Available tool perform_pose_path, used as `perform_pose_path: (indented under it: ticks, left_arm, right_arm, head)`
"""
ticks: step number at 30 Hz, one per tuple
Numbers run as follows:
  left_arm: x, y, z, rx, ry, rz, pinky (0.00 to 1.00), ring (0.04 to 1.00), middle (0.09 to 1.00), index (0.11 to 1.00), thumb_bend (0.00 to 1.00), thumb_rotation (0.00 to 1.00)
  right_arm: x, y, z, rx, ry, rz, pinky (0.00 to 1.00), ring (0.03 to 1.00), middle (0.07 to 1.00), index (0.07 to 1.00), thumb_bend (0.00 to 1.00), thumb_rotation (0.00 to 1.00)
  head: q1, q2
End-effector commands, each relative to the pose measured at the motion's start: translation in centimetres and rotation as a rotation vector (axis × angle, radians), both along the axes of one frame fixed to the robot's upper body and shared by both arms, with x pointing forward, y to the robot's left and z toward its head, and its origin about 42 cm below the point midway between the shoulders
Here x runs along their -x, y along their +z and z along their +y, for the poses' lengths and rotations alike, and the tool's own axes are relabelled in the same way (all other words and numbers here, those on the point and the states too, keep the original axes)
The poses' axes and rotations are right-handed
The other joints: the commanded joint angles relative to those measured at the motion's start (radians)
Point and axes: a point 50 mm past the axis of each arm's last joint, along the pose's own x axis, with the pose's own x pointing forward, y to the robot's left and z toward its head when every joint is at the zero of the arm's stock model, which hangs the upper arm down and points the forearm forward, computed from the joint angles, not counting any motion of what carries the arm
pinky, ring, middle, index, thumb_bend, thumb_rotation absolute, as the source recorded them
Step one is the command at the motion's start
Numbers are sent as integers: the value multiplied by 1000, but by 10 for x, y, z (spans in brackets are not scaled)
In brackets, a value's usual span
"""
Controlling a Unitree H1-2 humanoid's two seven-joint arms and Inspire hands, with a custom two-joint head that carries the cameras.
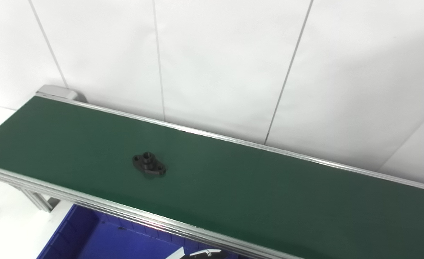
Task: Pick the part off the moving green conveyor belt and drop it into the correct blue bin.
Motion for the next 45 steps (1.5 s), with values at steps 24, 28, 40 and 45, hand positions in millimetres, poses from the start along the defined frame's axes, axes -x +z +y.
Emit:
perform_pose_path:
  ticks: [24, 28, 40, 45]
  left_arm:
    - [-24, 24, 12, 49, -15, -88, 831, 867, 887, 877, 857, 245]
    - [-27, 23, 11, 39, -31, -91, 857, 879, 890, 875, 851, 244]
    - [-35, 21, 9, 39, -32, -90, 827, 864, 877, 863, 865, 233]
    - [-39, 20, 10, 27, -34, -93, 806, 841, 858, 859, 865, 242]
  right_arm:
    - [-28, 52, 17, -40, -21, -224, 701, 753, 794, 837, 844, 276]
    - [-41, 73, 20, -55, -54, -310, 680, 746, 787, 834, 831, 286]
    - [-115, 115, 26, 33, -16, -441, 662, 719, 766, 840, 836, 346]
    - [-148, 126, 37, 35, 23, -434, 655, 717, 756, 836, 834, 326]
  head:
    - [-83, 103]
    - [-79, 104]
    - [-68, 98]
    - [-72, 92]
